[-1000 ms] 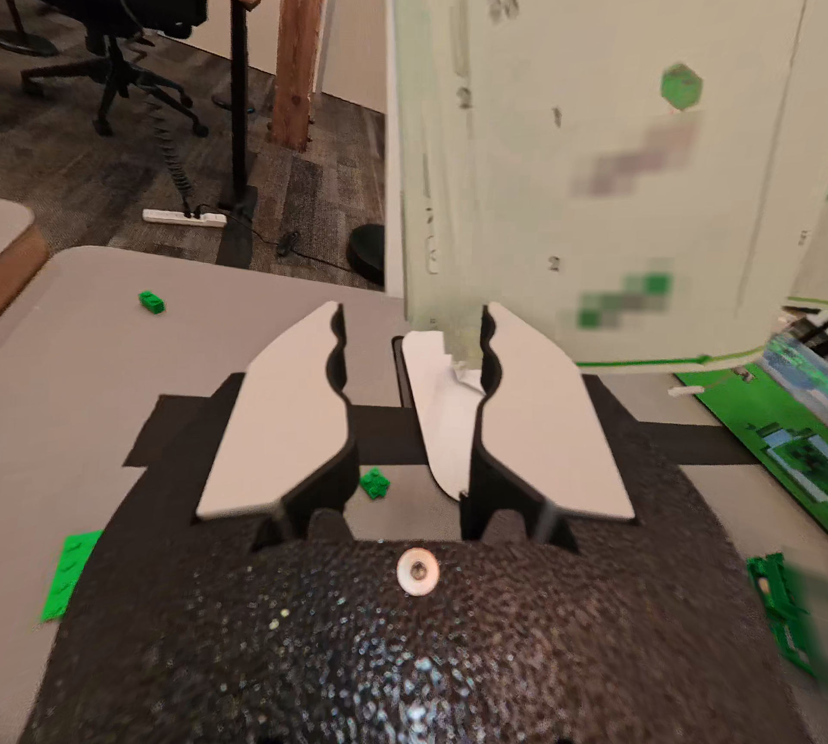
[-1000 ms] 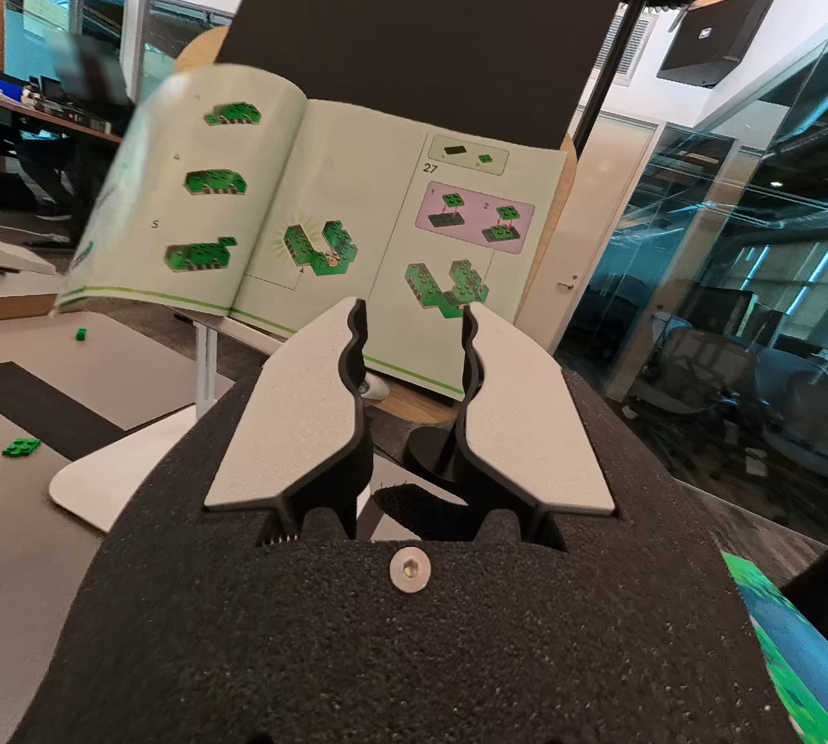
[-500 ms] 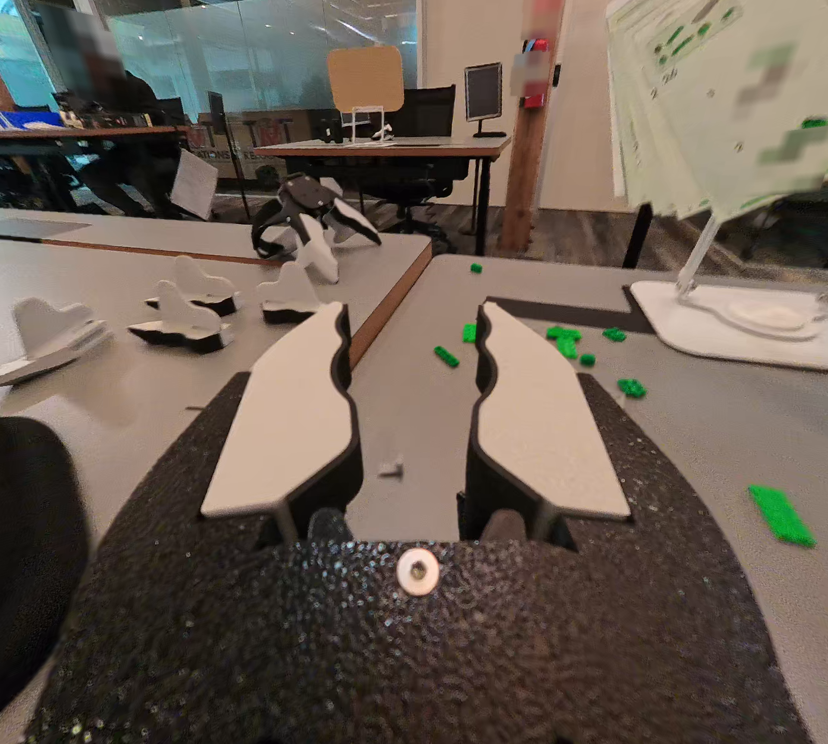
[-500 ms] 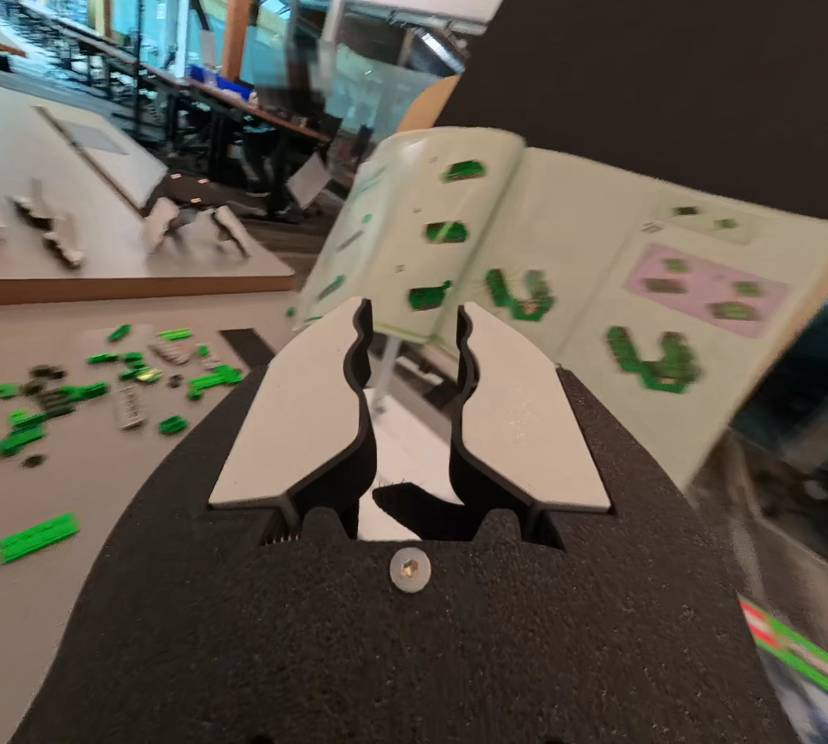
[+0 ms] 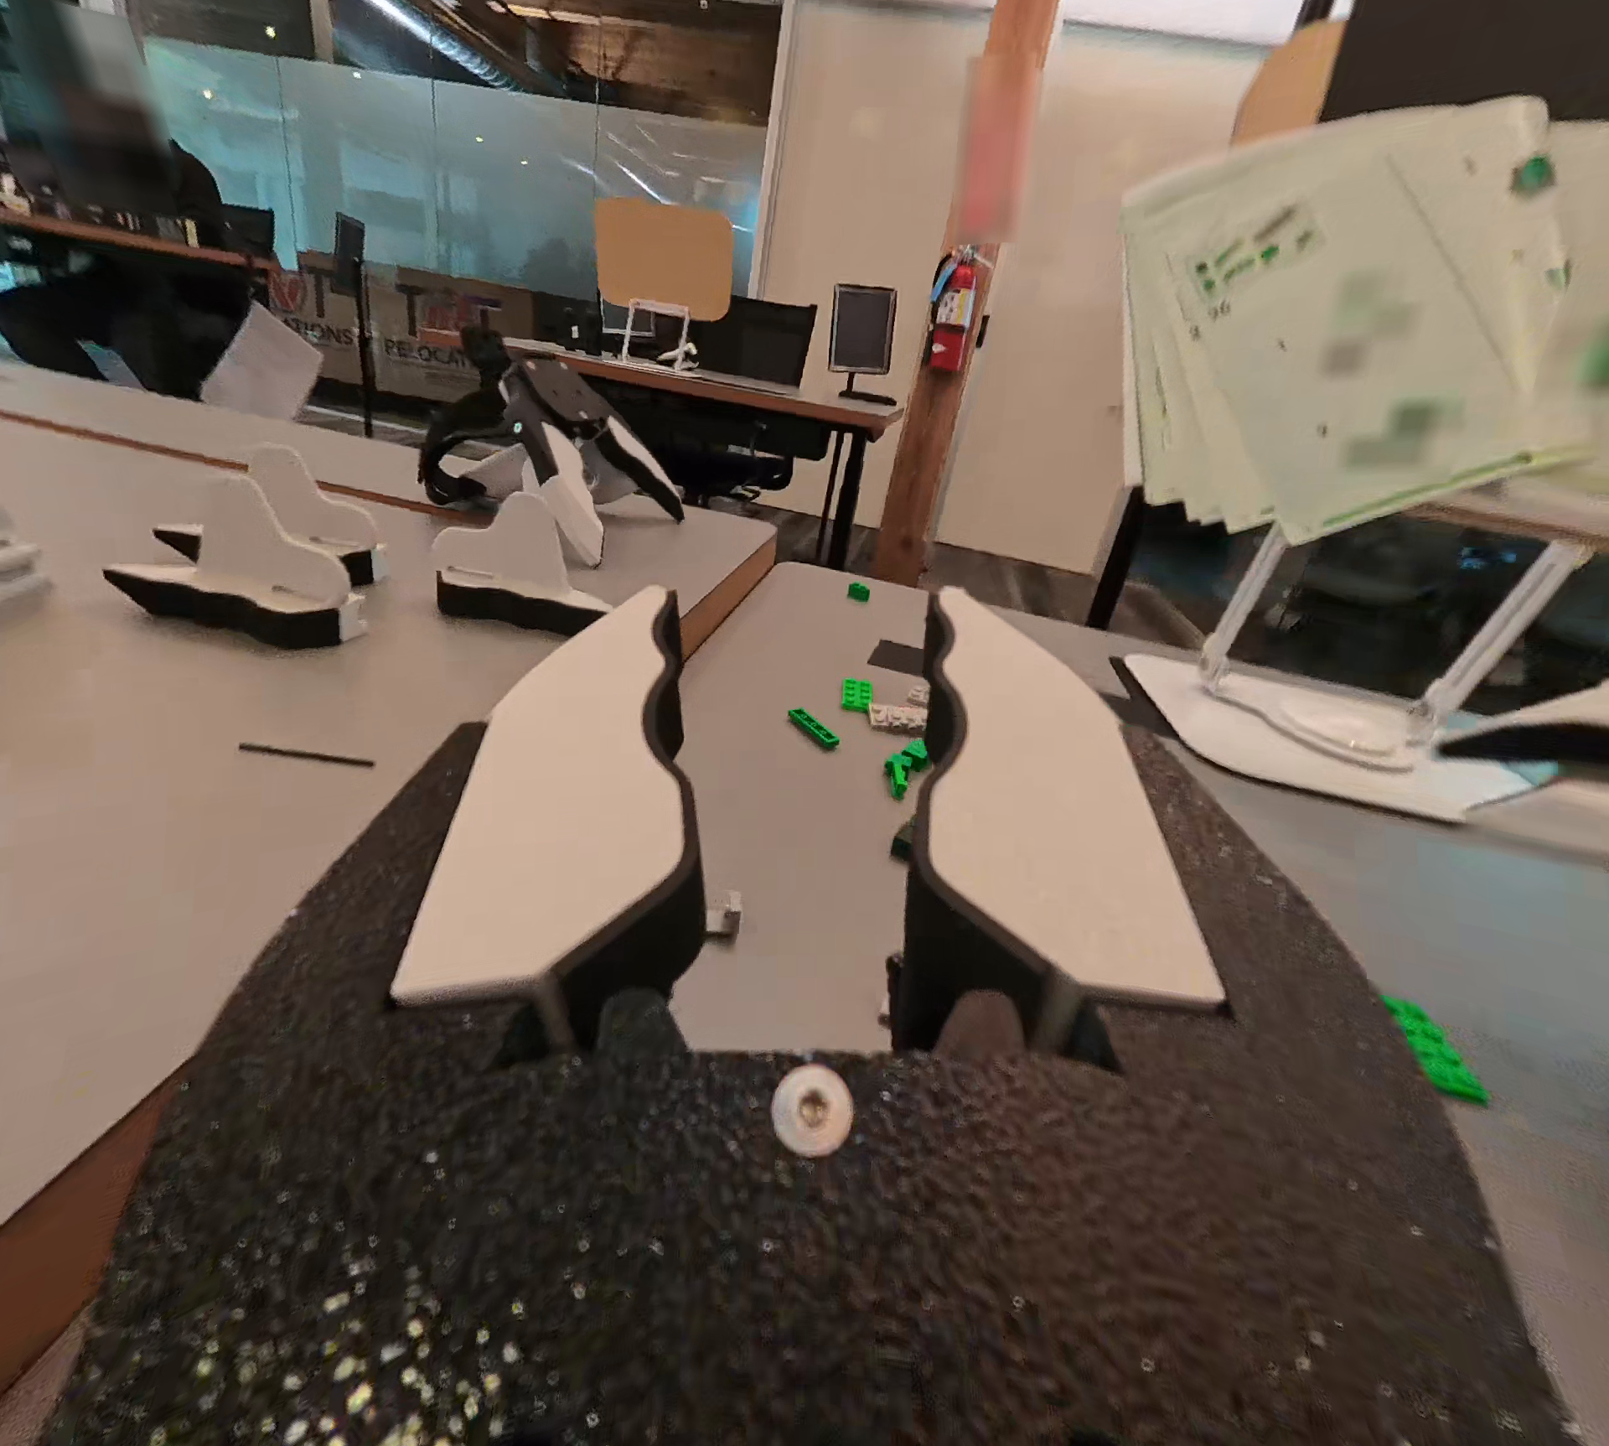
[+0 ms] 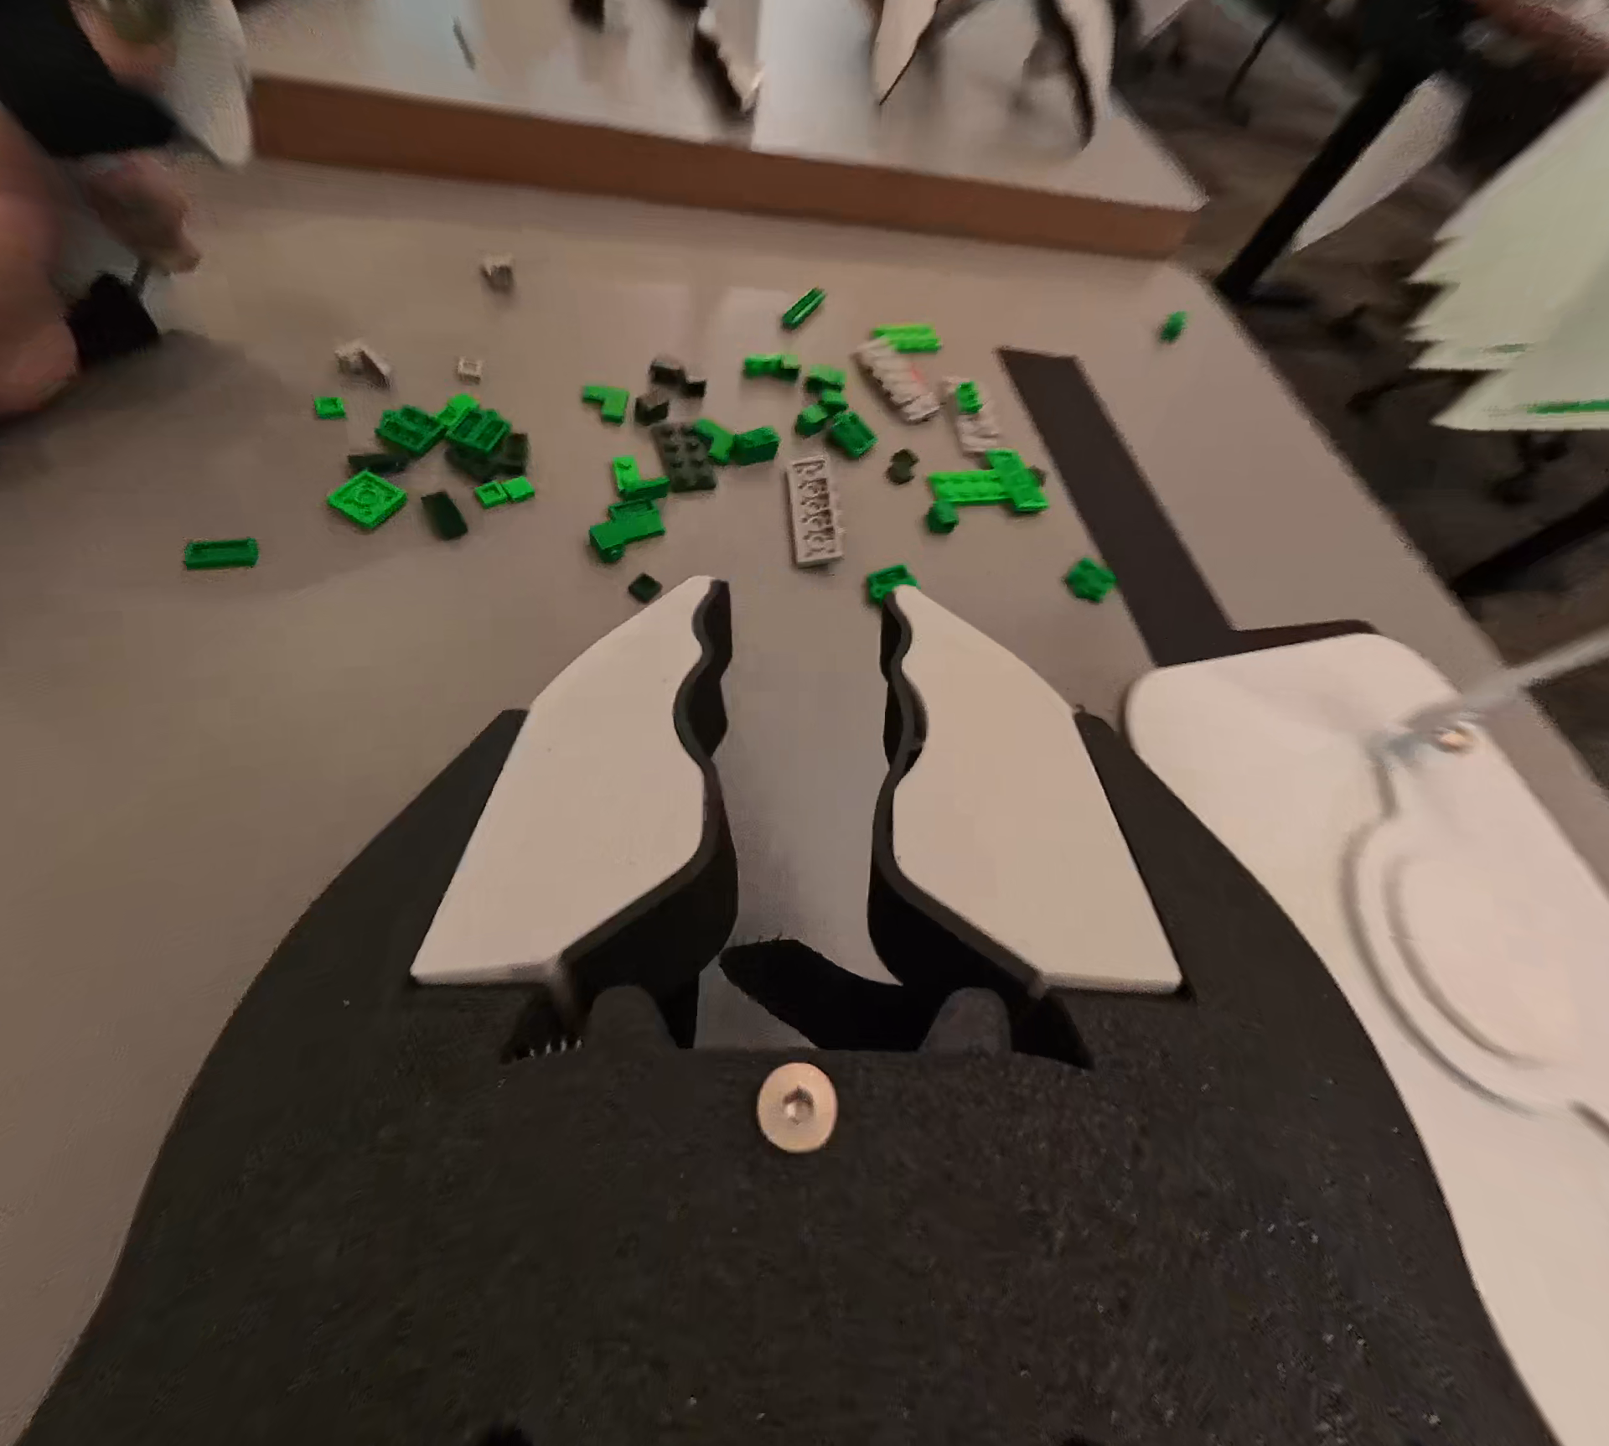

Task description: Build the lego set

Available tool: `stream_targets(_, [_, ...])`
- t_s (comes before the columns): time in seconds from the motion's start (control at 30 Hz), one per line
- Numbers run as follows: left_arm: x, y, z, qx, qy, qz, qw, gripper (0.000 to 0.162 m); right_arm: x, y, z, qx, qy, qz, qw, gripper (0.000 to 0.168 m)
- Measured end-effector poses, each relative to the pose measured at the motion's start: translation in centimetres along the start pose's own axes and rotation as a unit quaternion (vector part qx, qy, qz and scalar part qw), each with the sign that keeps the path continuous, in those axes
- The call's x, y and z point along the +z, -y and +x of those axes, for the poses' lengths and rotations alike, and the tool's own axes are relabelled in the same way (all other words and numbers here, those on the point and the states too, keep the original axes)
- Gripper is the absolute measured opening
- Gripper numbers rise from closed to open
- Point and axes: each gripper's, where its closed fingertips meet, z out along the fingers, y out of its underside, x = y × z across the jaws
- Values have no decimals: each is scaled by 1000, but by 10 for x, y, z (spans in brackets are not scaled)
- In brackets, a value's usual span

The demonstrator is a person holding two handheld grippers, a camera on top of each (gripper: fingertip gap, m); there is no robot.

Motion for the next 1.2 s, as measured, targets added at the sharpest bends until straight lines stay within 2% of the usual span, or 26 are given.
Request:
stream_targets(0.1, [2,-1,-3,-17,-2,-1,1000,51,42,-9,-5,8,46,-71,996,35])
stream_targets(0.23, [5,-1,9,-1,-24,-2,1000,46,80,-14,-1,-3,58,-131,990,35])
stream_targets(0.4, [5,3,20,23,-43,-2,999,46,104,-34,3,-28,60,-223,972,32])
stream_targets(0.43, [5,4,23,29,-48,0,998,46,107,-31,2,-22,64,-220,973,17])
stream_targets(0.5, [4,6,30,36,-61,4,997,46,106,-31,3,-34,69,-236,969,17])
stream_targets(0.63, [4,2,56,32,-135,-10,990,46,87,-12,2,-160,34,-168,972,17])
stream_targets(0.7, [3,-4,81,13,-216,-31,976,47,67,7,-6,-263,6,-87,961,17])
stream_targets(0.77, [-4,-13,111,-39,-313,-65,947,50,39,30,-14,-400,-66,3,914,17])
stream_targets(0.87, [-12,-29,142,-111,-402,-129,900,56,1,43,-26,-528,-145,59,835,17])
stream_targets(0.93, [-19,-31,160,-193,-457,-160,853,59,-18,46,-31,-585,-181,76,787,17])
stream_targets(1.0, [-29,-30,178,-280,-508,-196,791,62,-33,47,-39,-636,-204,91,738,17])
stream_targets(1.07, [-38,-38,196,-308,-538,-233,750,61,-45,50,-49,-672,-222,108,698,17])
stream_targets(1.1, [-43,-42,205,-300,-547,-247,741,55,-50,51,-52,-684,-229,113,683,17])
stream_targets(1.13, [-48,-44,212,-286,-558,-252,737,42,-55,53,-55,-692,-236,116,672,17])
stream_targets(1.2, [-56,-44,221,-258,-575,-247,736,0,-62,55,-56,-701,-245,113,660,17])
